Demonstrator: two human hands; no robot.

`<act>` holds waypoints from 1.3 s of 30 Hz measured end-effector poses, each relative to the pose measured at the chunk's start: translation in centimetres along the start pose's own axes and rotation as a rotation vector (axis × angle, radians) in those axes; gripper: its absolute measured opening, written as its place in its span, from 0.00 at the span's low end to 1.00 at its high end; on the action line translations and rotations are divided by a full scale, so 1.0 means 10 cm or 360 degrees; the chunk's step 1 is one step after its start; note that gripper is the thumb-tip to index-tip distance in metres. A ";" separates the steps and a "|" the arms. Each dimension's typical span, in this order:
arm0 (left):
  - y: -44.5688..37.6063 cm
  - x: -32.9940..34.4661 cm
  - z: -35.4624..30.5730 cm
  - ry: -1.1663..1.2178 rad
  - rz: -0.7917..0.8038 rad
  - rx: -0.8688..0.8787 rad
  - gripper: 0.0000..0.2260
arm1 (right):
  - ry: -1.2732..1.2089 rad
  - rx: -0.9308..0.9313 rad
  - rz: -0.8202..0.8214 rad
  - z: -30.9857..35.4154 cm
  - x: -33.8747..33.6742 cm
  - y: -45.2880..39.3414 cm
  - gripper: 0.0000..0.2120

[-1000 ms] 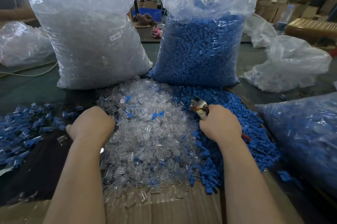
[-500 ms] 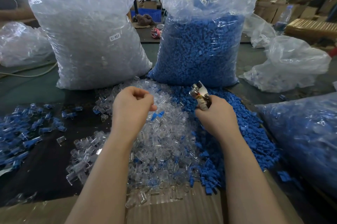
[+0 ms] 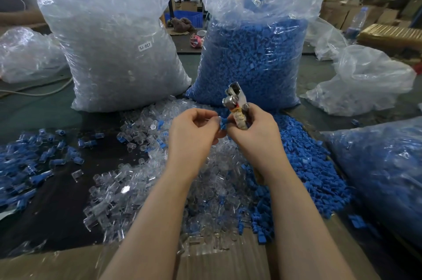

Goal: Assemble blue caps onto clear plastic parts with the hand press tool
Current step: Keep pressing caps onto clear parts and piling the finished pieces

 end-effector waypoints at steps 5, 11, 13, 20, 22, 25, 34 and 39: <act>0.02 0.03 0.03 0.0058 0.0064 -0.0011 0.03 | -0.0075 0.0019 0.0043 -0.04 0.01 -0.01 0.05; 0.00 0.03 0.03 0.0112 0.0028 -0.0004 0.05 | -0.0189 0.0010 0.0065 -0.09 0.00 -0.02 0.03; 0.01 0.02 0.02 0.0127 0.0038 0.0005 0.05 | -0.0218 -0.0006 0.0040 -0.09 -0.01 -0.02 0.05; 0.00 0.01 0.03 0.0140 0.0027 0.0015 0.06 | -0.0263 -0.0034 0.0062 -0.08 0.00 -0.02 0.06; 0.00 0.01 0.03 0.0140 0.0029 0.0013 0.07 | -0.0268 -0.0035 0.0069 -0.08 0.00 -0.01 0.06; 0.00 0.02 0.03 0.0101 0.0061 0.0040 0.08 | -0.0277 -0.0013 0.0060 -0.09 0.01 -0.02 0.07; 0.01 0.01 0.05 0.0265 0.0018 -0.0098 0.05 | -0.0245 -0.0085 -0.0142 -0.09 -0.02 -0.02 0.07; 0.02 0.03 0.05 0.0385 0.0075 -0.0205 0.04 | -0.0322 -0.0125 -0.0172 -0.05 -0.02 -0.02 0.02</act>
Point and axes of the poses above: each hand's wrist, its own y-axis away from the middle knuckle, its own x-axis out of the palm, z = x × y, the point moved 5 cm from there along -y, towards the middle knuckle, and after that the axes turned 9 degrees about -y, right-handed, at the moved point
